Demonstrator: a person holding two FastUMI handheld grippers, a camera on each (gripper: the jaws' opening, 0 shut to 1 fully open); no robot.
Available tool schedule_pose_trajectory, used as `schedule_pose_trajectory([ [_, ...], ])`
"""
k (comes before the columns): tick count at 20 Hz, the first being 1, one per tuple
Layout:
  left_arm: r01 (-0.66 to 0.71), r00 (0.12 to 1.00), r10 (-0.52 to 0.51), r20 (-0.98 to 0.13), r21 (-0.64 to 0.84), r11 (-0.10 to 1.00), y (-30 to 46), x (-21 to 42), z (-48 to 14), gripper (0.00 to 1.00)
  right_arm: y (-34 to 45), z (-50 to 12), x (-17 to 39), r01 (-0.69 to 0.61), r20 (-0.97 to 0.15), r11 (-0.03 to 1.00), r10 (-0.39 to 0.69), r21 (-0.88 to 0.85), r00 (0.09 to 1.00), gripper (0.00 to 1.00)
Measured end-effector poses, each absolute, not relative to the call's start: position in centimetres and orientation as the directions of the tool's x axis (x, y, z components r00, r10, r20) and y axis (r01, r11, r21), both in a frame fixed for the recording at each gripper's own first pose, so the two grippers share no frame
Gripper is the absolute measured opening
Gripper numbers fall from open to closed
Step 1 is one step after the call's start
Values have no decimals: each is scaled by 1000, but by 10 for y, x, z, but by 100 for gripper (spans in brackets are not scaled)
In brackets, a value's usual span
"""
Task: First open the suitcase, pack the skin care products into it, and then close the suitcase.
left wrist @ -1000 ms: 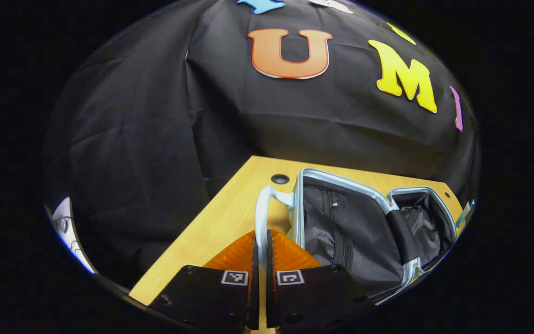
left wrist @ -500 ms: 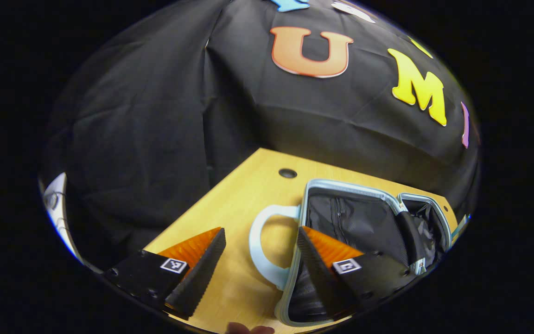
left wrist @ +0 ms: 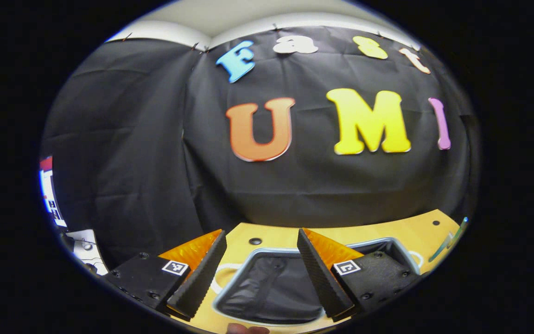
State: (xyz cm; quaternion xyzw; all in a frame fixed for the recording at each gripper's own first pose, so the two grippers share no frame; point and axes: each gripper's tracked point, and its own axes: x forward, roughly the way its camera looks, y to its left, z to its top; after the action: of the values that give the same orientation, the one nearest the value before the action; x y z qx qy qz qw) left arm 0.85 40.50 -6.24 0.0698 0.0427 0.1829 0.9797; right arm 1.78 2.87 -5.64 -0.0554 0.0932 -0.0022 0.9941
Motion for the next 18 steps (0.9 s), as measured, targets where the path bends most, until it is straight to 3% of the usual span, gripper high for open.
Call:
schedule_pose_trajectory([
  [9,-231,970,237,-56,92,969,152,-19,-80,99,-52,-66,-10,0,-159,995,-15,-96,987,79],
  [18,-1,983,19,-184,96,995,18,-6,-145,99,-101,-96,-23,-16,-219,995,-6,-99,976,79],
])
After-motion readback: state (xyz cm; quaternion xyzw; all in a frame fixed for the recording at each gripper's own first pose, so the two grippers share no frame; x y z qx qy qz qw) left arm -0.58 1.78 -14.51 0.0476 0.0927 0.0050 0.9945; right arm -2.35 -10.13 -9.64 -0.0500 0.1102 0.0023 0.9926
